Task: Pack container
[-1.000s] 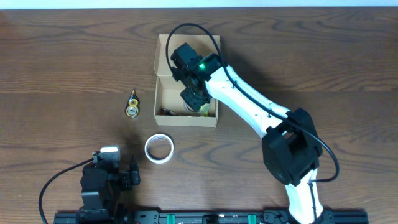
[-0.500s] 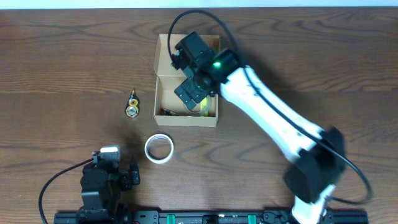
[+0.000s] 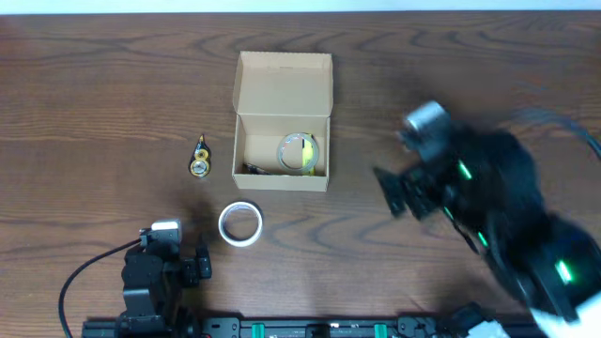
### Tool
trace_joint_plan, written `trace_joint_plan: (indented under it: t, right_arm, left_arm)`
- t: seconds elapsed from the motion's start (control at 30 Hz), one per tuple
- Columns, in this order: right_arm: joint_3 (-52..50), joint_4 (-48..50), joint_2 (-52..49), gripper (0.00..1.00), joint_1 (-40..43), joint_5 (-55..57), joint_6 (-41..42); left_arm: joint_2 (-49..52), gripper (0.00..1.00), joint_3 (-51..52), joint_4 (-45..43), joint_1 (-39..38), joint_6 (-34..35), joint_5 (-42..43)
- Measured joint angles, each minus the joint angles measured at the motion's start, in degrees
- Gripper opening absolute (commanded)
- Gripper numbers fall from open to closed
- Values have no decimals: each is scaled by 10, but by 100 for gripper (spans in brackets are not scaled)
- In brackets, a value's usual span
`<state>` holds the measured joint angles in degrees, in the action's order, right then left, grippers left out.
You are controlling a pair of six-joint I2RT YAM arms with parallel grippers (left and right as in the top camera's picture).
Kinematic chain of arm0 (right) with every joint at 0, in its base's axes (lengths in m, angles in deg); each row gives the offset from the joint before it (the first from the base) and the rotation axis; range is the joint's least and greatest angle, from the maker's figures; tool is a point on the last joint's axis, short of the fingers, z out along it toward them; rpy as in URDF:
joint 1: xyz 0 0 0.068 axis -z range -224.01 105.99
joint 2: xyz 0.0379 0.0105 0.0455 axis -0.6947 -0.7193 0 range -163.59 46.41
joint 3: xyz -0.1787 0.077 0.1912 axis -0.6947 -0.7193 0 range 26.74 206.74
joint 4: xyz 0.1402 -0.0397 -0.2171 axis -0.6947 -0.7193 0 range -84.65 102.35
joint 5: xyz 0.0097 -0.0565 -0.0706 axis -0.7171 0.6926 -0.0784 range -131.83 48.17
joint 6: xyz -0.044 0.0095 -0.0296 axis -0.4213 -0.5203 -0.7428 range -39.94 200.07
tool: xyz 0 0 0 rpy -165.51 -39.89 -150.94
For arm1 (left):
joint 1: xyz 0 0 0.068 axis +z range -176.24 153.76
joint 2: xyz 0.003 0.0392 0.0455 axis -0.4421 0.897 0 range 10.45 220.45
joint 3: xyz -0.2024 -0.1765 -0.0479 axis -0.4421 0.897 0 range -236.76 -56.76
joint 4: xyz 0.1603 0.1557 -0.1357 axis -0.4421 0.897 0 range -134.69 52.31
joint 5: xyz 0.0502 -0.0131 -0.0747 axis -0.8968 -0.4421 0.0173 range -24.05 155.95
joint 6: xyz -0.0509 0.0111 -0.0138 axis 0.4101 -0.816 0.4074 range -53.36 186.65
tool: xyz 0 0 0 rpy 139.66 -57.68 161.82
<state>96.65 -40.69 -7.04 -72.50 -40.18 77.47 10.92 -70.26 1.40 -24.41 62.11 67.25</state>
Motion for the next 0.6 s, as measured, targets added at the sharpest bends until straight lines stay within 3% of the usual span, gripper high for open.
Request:
trace_joint_plan:
  t: [0.3, 0.47, 0.6]
  right_arm:
    - [-254, -2, 350, 99, 2, 81, 110]
    - [-332, -14, 397, 99, 2, 128, 112]
    - [-402, 38, 396, 99, 2, 177, 88]
  left_arm:
    - [0, 95, 0, 0, 0, 0, 0]
    - [0, 95, 0, 0, 0, 0, 0]
    - [0, 95, 0, 0, 0, 0, 0]
